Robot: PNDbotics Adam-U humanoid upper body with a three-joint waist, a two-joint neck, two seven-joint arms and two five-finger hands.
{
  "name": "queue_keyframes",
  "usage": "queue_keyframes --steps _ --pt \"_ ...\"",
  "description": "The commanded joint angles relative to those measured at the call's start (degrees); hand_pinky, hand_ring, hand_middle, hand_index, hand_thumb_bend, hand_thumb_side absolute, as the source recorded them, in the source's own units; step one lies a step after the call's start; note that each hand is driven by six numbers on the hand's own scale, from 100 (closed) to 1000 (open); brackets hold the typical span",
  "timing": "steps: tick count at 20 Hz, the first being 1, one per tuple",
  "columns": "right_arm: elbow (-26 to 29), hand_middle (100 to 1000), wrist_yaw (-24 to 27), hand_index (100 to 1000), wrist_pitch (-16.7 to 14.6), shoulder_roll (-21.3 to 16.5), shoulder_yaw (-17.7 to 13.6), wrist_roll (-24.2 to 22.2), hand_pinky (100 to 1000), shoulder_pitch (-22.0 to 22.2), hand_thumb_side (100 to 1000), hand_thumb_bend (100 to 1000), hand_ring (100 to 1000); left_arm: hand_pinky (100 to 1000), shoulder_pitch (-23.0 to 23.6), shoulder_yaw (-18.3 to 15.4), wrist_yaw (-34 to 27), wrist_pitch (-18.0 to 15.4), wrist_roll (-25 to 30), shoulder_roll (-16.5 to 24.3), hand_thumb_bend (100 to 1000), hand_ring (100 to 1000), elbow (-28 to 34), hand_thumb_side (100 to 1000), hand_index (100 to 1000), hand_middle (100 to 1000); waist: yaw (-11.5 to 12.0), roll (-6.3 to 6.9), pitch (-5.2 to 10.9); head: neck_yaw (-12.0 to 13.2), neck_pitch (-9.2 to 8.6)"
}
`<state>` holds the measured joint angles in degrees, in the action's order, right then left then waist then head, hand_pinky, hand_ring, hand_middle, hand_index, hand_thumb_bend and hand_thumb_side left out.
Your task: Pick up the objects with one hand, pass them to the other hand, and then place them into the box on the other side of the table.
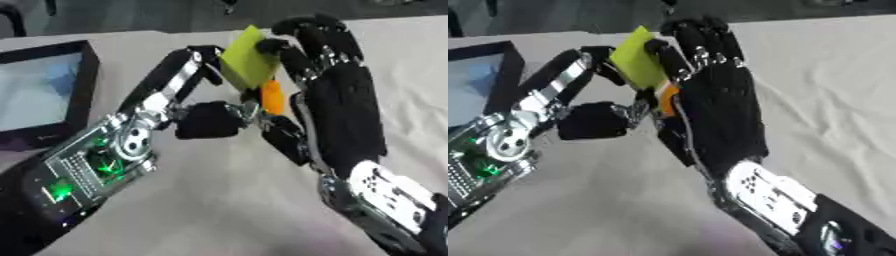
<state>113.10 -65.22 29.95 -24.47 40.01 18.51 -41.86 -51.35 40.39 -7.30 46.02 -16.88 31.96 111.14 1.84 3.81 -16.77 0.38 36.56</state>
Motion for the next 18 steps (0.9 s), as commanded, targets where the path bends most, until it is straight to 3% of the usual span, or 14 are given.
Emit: queue_keyframes --steps 1,5,10,18 --pt "1.5 747 -2.4 706 0.7 -0.3 -0.3 -2.0 871 -0.8 100 600 802 1000 -0.3 -1.3 -1.3 2.1 -4.9 2.1 100 715 -0.4 245 377 656 0.0 0.5 1.02 0.0 -0.57" --pt "1.5 779 -4.7 746 1.7 -0.5 -0.3 -4.6 883 -0.7 160 609 822 1000 0.2 -1.3 -2.8 1.2 -6.7 2.7 100 711 -0.8 245 371 652 -0.1 0.51 1.05 0.0 -0.7" --pt "1.5 825 -7.4 847 3.1 -0.6 -0.4 -7.4 899 -0.6 300 629 852 1000 1.2 -1.8 -4.4 0.1 -9.1 3.3 100 701 -1.4 245 358 641 -0.1 0.47 1.0 -0.1 -0.82" --pt "1.5 848 -10.3 878 5.7 -0.9 -0.5 -10.0 901 -0.4 360 630 863 1000 2.6 -2.1 -5.9 -1.6 -11.4 5.4 100 698 -1.5 245 352 637 0.0 0.55 0.97 0.0 -0.87"
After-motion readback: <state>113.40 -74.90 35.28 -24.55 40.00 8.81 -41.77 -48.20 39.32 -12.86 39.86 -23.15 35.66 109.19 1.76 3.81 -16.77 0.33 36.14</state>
